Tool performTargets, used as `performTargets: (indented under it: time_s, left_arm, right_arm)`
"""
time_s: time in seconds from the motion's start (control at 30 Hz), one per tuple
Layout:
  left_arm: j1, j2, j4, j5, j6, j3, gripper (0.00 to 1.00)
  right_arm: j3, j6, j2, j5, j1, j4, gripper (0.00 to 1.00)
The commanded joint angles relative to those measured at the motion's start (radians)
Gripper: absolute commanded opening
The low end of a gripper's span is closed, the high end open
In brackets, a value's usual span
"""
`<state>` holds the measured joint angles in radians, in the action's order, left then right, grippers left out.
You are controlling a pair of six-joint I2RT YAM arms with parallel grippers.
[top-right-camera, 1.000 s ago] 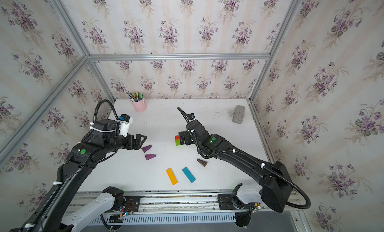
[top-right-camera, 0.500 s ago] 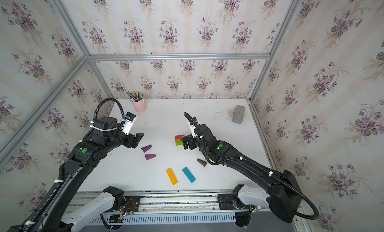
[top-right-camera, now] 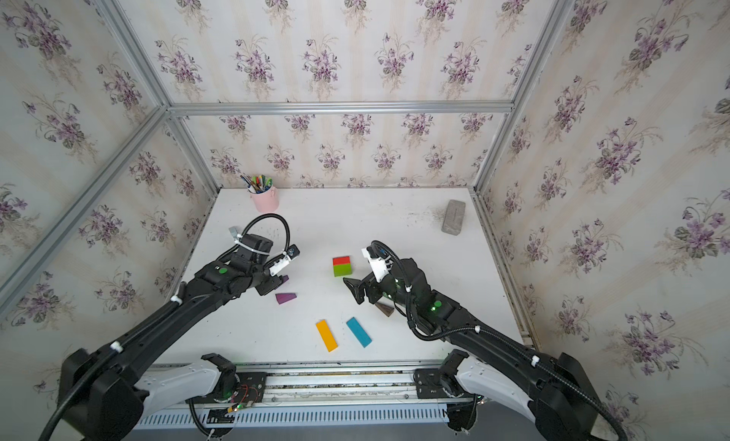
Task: Assemble a small pinwheel with building blocks
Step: Adjust the building block at the center of the board.
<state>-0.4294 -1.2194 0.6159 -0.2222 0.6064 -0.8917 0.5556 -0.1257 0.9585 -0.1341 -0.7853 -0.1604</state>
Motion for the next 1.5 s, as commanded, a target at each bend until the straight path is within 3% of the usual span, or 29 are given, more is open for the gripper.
performTargets:
  time_s: [0.0,0.1,0.23,0.4,0.6,0.7,1.17,1.47]
  left_arm:
    - [0.001,-0.101,-0.003,-0.104,-0.086,-0.055,0.60]
    - [0.001,-0.143,0.006,-0.110,-0.124,-0.057,0.58]
    - [0.004,-0.131,0.006,-0.122,-0.033,-0.020,0.59]
    - [0.044,-0.104,-0.003,-0.072,0.158,-0.022,0.57]
    - [0.077,-0.165,-0.004,0.023,0.463,-0.049,0.56]
    - [0.097,-0.190,0.029,0.068,0.502,-0.078,0.49]
    - [0.117,-0.172,0.116,0.129,0.596,-0.056,0.52]
    - [0.113,-0.285,0.111,0.126,0.574,-0.099,0.51]
  right_arm:
    - [-0.018,0.015,-0.015,-0.044,0.001,-0.083,1.00]
    - [-0.026,0.024,-0.002,-0.027,0.004,-0.080,1.00]
    - [-0.041,0.022,-0.002,-0.031,0.014,-0.094,1.00]
    - [-0.054,0.011,0.004,-0.056,0.038,-0.112,1.00]
    - [-0.055,0.006,-0.001,-0.072,0.048,-0.109,1.00]
    - [-0.066,0.008,-0.019,-0.051,0.049,-0.105,1.00]
    - [-0.087,-0.009,-0.029,-0.076,0.065,-0.120,1.00]
    - [-0.091,-0.009,-0.034,-0.083,0.069,-0.119,1.00]
